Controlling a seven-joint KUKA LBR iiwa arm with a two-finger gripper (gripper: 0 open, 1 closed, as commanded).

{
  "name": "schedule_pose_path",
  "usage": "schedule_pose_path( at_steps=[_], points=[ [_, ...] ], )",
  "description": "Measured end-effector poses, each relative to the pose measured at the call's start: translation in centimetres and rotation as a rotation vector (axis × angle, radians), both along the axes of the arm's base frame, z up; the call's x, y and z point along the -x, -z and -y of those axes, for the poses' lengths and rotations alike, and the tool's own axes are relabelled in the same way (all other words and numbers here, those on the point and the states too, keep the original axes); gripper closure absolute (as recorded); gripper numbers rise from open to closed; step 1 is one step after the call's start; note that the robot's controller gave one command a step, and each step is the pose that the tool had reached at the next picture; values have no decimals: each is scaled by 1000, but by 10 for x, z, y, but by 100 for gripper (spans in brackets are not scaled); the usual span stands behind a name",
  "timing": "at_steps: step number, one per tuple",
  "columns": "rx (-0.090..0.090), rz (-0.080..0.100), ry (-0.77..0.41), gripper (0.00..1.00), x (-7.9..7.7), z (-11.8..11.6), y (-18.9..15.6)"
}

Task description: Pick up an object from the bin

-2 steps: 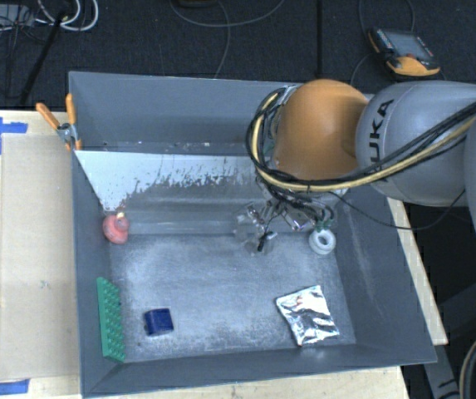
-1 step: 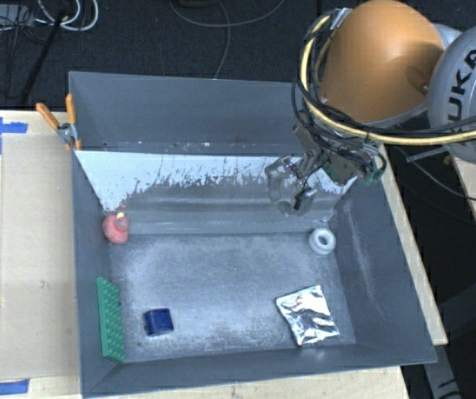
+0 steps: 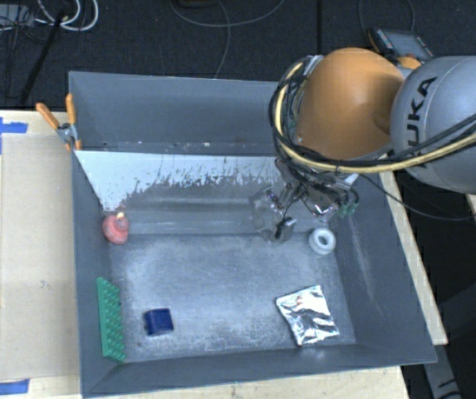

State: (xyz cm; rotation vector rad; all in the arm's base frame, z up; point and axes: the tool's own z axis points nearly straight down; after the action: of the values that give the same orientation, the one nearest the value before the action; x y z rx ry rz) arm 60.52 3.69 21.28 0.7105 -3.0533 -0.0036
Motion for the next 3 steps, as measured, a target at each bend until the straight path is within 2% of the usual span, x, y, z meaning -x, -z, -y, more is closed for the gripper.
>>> schedule_pose_path(
  at_steps=[1,2,3],
  points=[
    [0,2,3,100,-5,1,51],
    [0,17,1,100,13,4,-35],
    [-1,-2,-30,100,17,0,64]
  ],
)
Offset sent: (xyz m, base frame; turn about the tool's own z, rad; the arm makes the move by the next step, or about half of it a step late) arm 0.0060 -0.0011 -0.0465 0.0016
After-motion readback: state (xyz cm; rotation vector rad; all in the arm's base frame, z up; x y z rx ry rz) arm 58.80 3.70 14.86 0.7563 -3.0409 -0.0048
